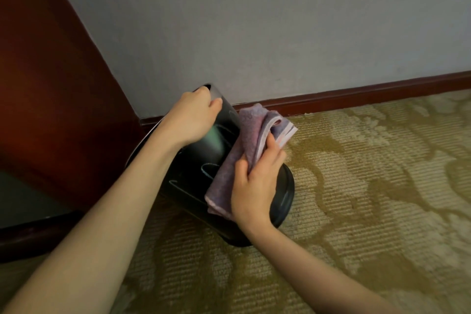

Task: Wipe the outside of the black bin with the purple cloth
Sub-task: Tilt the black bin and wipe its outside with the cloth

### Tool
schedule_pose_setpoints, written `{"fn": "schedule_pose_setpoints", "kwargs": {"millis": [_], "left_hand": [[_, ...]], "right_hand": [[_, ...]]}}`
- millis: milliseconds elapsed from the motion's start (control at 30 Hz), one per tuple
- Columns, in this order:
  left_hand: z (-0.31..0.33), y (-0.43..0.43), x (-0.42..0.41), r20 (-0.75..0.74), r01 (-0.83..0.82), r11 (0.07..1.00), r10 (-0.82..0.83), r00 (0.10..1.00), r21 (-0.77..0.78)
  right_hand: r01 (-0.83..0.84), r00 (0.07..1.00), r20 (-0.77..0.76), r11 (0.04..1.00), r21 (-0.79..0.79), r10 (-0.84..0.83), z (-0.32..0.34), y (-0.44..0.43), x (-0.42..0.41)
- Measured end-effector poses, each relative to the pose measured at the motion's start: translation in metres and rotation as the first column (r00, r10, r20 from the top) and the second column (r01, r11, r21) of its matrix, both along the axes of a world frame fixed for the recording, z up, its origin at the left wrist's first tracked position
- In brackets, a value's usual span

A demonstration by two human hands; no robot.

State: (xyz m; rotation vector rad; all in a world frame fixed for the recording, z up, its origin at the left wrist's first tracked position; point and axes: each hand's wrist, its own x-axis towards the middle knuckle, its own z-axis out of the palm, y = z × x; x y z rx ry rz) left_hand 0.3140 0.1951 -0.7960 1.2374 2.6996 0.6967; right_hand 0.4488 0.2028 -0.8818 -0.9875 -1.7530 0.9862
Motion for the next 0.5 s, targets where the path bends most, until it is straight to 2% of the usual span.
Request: {"fn": "schedule_pose_setpoints", "kwargs": {"millis": [233,500], "left_hand": [[-0.003,-0.011,0.005,0.009,0.068,0.997,-0.068,0.998,0.022],[-0.006,-0.019,0.010,0.011,0.135,0.987,-0.137,0.991,0.089]], "right_hand": [[-0.088,0.996,0.007,0.993,-0.077,0.089,0.015,0.035,-0.007],[-0.120,0.956,0.220,0.941,-0.315,0.196,0.021,0.104,-0.039]]}}
